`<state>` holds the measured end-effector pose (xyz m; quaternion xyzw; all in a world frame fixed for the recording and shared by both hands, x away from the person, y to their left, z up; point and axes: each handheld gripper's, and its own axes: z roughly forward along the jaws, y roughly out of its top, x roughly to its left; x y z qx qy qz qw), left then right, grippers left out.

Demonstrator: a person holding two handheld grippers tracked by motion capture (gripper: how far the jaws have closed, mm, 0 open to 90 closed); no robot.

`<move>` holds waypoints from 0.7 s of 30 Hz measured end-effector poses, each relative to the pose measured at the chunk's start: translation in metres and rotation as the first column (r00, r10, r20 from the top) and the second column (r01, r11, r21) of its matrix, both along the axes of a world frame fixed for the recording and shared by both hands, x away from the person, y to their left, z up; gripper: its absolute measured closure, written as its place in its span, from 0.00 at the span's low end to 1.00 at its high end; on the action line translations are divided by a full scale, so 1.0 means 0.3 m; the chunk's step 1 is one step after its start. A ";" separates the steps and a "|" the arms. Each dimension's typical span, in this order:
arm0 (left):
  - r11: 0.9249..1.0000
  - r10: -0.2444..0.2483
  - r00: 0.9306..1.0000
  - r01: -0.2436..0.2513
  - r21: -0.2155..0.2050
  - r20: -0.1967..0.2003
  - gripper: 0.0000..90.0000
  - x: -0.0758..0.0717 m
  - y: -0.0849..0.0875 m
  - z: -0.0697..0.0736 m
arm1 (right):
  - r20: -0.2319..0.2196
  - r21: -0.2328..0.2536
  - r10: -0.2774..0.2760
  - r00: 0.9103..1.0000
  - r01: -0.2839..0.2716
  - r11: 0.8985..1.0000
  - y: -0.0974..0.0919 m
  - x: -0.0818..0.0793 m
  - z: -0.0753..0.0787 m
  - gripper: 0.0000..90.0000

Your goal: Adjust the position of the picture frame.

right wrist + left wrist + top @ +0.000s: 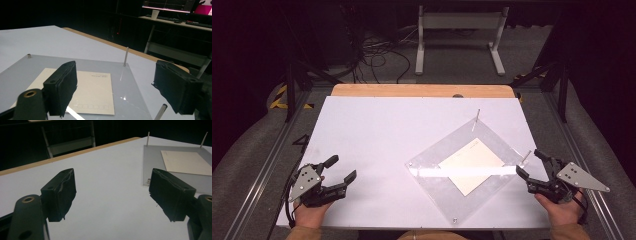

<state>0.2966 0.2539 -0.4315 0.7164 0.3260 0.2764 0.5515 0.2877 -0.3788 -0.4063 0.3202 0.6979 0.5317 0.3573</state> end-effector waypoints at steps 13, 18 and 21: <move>1.000 -0.017 1.000 0.017 0.000 -0.009 0.25 0.029 -0.024 0.006 | -0.002 -0.013 -0.014 1.000 0.014 1.000 -0.013 -0.010 -0.001 0.23; 1.000 -0.026 1.000 0.026 0.009 -0.007 0.25 0.042 -0.042 0.008 | -0.002 -0.015 -0.029 1.000 0.029 0.999 -0.022 -0.017 0.000 0.25; 0.999 -0.031 1.000 0.031 0.013 -0.003 0.25 0.049 -0.049 0.009 | -0.009 -0.018 -0.038 0.999 0.037 0.999 -0.027 -0.019 -0.001 0.27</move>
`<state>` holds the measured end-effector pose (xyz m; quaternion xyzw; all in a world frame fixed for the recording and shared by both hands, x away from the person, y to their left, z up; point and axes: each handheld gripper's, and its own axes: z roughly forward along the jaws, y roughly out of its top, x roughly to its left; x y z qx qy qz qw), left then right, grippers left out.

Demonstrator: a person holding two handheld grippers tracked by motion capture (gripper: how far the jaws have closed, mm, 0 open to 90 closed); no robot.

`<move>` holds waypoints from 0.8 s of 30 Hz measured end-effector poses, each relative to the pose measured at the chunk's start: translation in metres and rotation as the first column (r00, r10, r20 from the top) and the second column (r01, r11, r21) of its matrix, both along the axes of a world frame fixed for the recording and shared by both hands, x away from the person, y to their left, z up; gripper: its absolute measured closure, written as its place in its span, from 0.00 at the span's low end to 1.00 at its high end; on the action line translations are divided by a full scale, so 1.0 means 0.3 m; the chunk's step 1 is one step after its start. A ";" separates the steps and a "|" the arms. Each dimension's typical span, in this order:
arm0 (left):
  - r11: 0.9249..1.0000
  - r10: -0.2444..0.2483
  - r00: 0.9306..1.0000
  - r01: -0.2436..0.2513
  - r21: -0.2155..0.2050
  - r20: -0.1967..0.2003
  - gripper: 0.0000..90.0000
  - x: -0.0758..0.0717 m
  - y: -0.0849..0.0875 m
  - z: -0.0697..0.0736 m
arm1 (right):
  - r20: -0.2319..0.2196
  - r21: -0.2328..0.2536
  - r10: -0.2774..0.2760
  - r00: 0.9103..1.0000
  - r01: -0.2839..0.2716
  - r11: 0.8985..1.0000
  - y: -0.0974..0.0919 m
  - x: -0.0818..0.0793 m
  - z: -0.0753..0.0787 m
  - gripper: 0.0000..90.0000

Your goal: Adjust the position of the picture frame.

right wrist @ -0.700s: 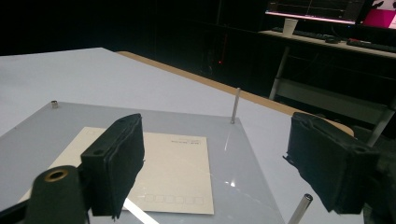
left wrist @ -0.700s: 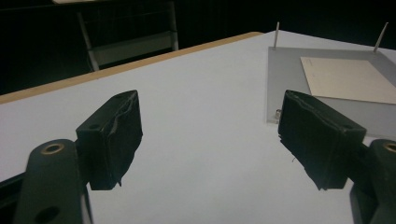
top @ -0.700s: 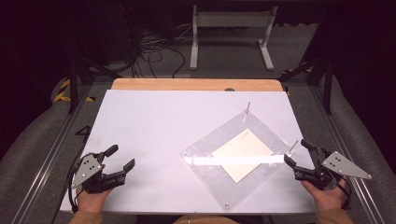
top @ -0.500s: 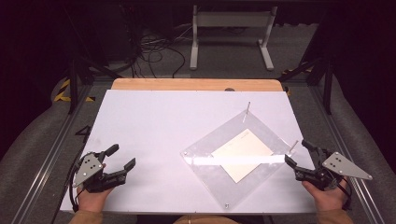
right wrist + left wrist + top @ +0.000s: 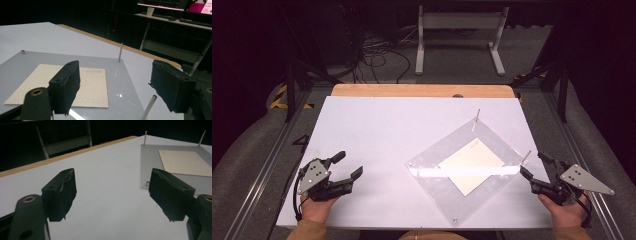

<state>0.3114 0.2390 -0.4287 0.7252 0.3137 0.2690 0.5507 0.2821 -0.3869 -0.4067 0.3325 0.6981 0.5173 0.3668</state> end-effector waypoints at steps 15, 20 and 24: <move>1.000 0.007 0.999 -0.007 -0.007 -0.046 0.27 0.069 -0.017 -0.006 | -0.073 0.004 -0.062 0.995 0.063 0.998 -0.036 0.007 -0.010 0.50; 1.000 0.002 0.998 -0.002 0.002 -0.059 0.27 0.107 -0.037 -0.012 | -0.126 -0.016 -0.106 0.986 0.105 0.994 -0.045 0.020 -0.021 0.52; 1.000 -0.013 0.997 0.013 0.006 -0.072 0.28 0.134 -0.058 -0.006 | -0.175 -0.045 -0.160 0.971 0.155 0.987 -0.056 0.031 -0.030 0.55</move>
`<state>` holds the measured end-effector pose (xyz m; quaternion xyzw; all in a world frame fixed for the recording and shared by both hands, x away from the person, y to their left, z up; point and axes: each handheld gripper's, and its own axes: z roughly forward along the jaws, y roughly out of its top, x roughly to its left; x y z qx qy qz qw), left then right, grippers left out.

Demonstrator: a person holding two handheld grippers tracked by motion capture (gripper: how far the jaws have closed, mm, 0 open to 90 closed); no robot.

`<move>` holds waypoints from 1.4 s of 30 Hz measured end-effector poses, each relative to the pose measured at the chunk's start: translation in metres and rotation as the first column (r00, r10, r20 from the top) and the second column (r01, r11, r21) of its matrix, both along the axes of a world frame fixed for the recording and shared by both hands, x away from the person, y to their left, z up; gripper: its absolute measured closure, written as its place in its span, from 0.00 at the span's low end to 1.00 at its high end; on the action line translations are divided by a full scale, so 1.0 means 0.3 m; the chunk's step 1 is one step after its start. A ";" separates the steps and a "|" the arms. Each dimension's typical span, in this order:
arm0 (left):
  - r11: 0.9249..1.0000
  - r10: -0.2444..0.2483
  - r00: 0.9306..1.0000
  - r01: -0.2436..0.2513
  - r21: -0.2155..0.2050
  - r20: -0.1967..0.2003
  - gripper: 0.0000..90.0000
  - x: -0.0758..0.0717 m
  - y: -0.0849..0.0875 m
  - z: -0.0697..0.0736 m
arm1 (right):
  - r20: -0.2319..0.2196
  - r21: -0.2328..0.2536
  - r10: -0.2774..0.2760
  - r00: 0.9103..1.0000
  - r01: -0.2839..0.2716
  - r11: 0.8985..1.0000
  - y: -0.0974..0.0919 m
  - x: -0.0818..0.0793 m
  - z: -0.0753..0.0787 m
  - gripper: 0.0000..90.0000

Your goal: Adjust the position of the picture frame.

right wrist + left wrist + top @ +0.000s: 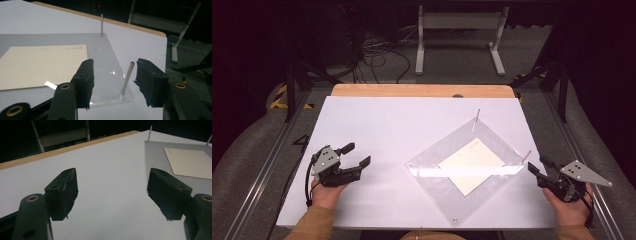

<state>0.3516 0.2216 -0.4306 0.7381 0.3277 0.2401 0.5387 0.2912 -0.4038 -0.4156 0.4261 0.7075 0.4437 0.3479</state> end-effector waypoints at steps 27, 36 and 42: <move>0.999 -0.018 0.998 0.020 0.029 -0.061 0.33 0.108 -0.117 0.001 | -0.229 -0.058 -0.027 0.973 0.014 0.998 -0.015 0.194 -0.055 0.86; 0.999 -0.017 0.997 0.019 0.031 -0.071 0.32 0.100 -0.114 -0.002 | -0.232 -0.082 -0.027 0.972 0.009 0.997 0.007 0.224 -0.017 0.94; 0.999 -0.021 0.997 0.024 0.043 -0.076 0.32 0.095 -0.117 -0.007 | -0.170 -0.128 -0.010 0.985 -0.012 0.992 0.034 0.276 0.050 0.95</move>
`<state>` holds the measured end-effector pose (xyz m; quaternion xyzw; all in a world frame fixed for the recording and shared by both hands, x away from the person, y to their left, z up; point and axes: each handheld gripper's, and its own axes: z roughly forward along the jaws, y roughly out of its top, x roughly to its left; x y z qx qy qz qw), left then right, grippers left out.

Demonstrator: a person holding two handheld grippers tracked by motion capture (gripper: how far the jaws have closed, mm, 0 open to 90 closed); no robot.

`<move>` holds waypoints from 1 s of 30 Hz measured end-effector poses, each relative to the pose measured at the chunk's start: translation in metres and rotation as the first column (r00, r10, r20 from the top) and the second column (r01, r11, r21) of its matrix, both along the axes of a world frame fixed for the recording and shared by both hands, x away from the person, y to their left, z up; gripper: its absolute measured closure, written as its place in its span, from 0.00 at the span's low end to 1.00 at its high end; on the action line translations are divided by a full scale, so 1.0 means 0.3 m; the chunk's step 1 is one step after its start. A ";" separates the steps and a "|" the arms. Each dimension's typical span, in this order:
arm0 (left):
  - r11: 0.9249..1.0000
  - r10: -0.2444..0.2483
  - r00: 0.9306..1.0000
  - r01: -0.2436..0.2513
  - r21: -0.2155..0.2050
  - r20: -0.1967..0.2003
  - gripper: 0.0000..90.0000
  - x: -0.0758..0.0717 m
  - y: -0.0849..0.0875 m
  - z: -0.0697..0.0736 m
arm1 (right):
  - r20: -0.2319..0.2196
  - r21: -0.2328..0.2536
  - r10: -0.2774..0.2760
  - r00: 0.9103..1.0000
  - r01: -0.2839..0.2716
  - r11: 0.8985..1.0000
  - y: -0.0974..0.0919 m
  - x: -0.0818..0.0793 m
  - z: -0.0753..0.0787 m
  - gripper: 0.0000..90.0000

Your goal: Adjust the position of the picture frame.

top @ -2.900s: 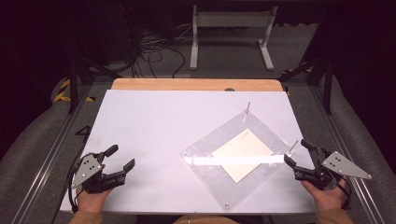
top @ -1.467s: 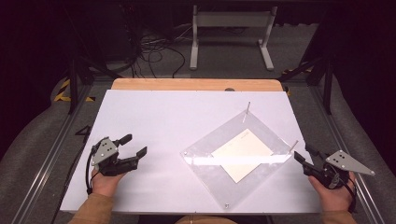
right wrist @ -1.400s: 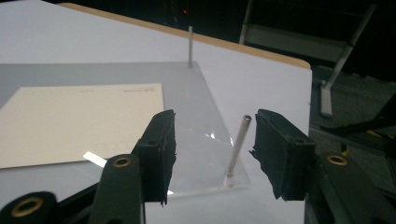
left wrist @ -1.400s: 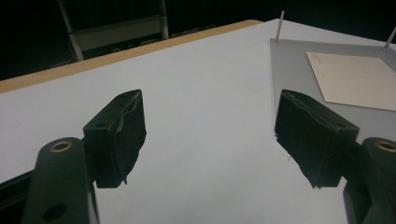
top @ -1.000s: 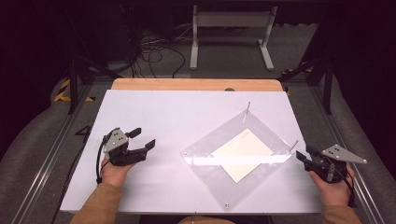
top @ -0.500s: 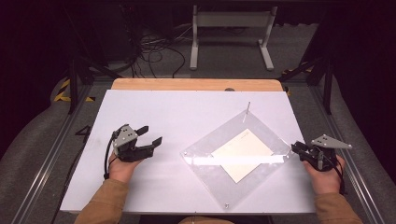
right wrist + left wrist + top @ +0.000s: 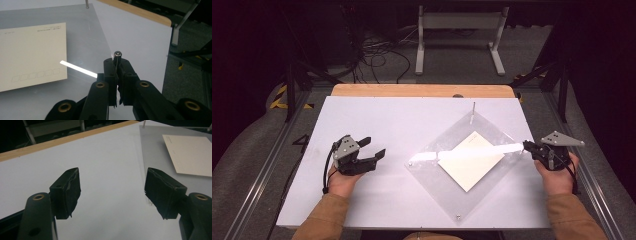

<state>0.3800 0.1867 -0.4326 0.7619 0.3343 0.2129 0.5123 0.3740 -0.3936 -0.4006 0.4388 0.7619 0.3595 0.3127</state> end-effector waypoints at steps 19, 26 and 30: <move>0.996 -0.042 0.994 0.050 0.077 -0.100 0.54 0.012 -0.081 -0.040 | -0.082 0.017 0.028 0.996 -0.027 1.000 0.049 0.349 -0.029 0.94; 0.989 -0.064 0.987 0.081 0.121 -0.145 0.94 0.027 -0.131 -0.055 | -0.100 0.047 0.017 0.995 -0.013 0.999 0.035 0.361 -0.078 0.94; 0.985 -0.094 0.979 0.117 0.126 -0.179 0.99 0.037 -0.164 -0.055 | -0.091 0.037 0.018 0.996 -0.015 0.999 0.035 0.360 -0.078 0.91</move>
